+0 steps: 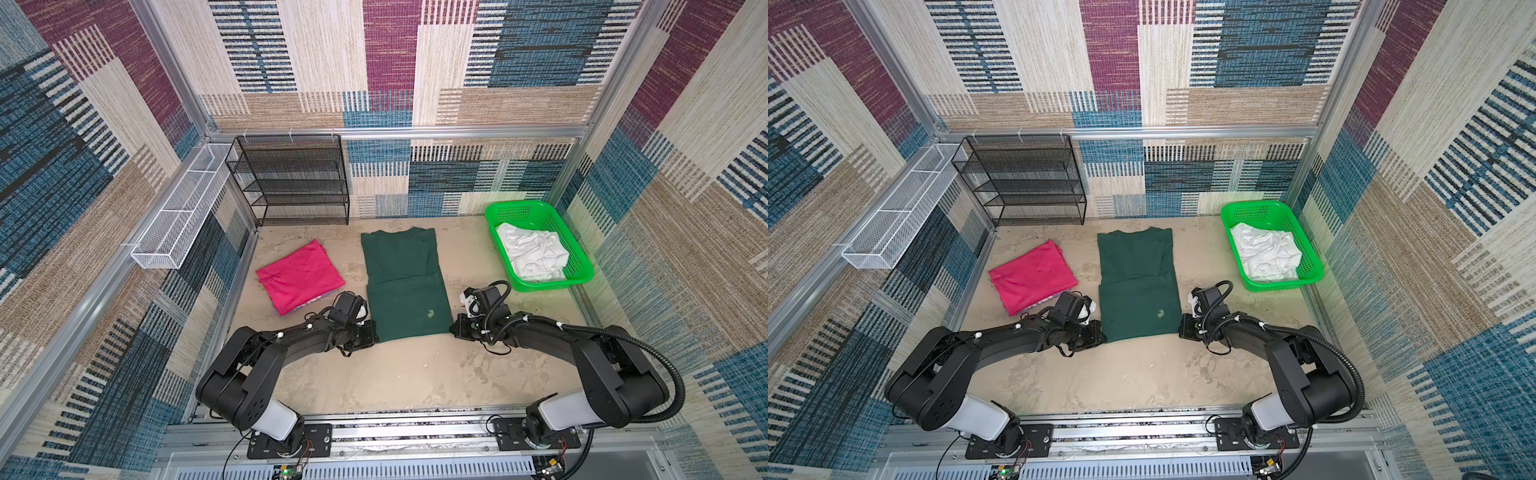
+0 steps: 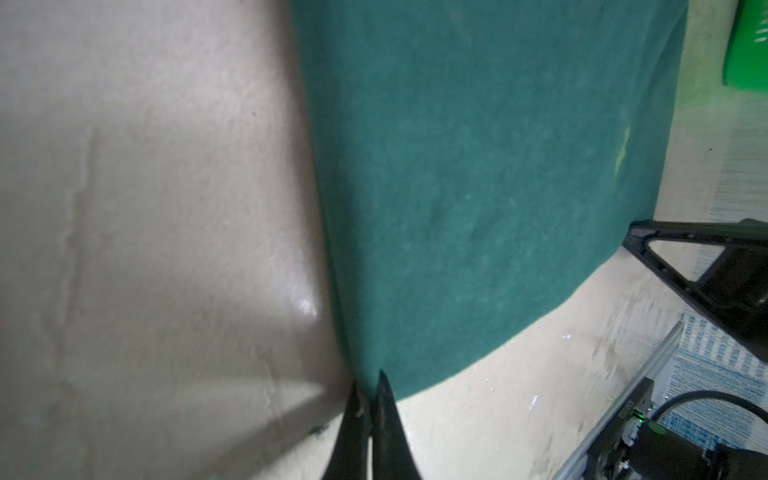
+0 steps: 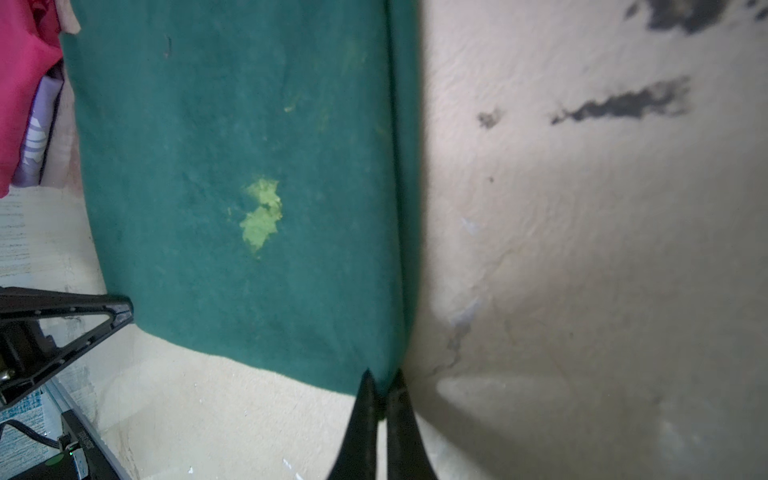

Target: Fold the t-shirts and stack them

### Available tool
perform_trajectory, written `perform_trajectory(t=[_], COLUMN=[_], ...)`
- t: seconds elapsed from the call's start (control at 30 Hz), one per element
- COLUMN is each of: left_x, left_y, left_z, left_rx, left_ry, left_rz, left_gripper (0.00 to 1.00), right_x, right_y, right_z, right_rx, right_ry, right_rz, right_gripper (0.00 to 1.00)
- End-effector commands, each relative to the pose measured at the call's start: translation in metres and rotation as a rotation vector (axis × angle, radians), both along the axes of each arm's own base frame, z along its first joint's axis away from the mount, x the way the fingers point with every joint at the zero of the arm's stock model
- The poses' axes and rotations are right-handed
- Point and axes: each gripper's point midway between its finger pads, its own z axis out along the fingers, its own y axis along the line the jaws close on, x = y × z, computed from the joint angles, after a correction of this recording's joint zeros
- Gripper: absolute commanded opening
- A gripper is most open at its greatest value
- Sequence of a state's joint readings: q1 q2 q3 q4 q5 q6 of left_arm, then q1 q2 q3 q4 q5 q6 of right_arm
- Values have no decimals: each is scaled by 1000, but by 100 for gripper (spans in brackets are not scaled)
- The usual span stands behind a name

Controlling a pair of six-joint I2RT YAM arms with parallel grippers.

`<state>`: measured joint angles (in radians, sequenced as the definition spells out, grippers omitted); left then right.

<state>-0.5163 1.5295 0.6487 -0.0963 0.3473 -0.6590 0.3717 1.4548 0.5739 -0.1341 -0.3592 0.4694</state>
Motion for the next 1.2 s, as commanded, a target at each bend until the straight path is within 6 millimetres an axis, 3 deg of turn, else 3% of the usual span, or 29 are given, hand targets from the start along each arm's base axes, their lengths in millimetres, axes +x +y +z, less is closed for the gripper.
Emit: perform_trajectory(t=[0.0,0.17,0.4,0.57,0.73,0.87,0.97,1.07,1.17], left_x=[-15,-26,-64,-91,-113,-111,-101,-87,-73], left_y=[6,8,13,17,19,24,29,29,23], left_z=[-4,8,38,69,116,164,192,201,194], left_rx=[19,13,28,27,4,-4,16,40,42], left_ry=[64,70,77,53,7,-83,-168,-226,-247], left_rz=[-1,-14,-77,-111,-149,-151,-136,-119,-93], left_gripper=[0,0,0,0,0,0,0,0,0], right_x=[-9,-22,-56,-78,-87,-80,-67,-53,-37], right_y=[2,1,3,17,21,21,18,22,31], right_z=[4,18,40,79,125,171,193,197,199], right_rx=[16,38,112,190,224,237,212,194,205], right_ry=[8,2,43,36,-15,-99,-157,-187,-212], right_rz=[30,43,76,74,49,31,7,2,10], right_gripper=[0,0,0,0,0,0,1,3,4])
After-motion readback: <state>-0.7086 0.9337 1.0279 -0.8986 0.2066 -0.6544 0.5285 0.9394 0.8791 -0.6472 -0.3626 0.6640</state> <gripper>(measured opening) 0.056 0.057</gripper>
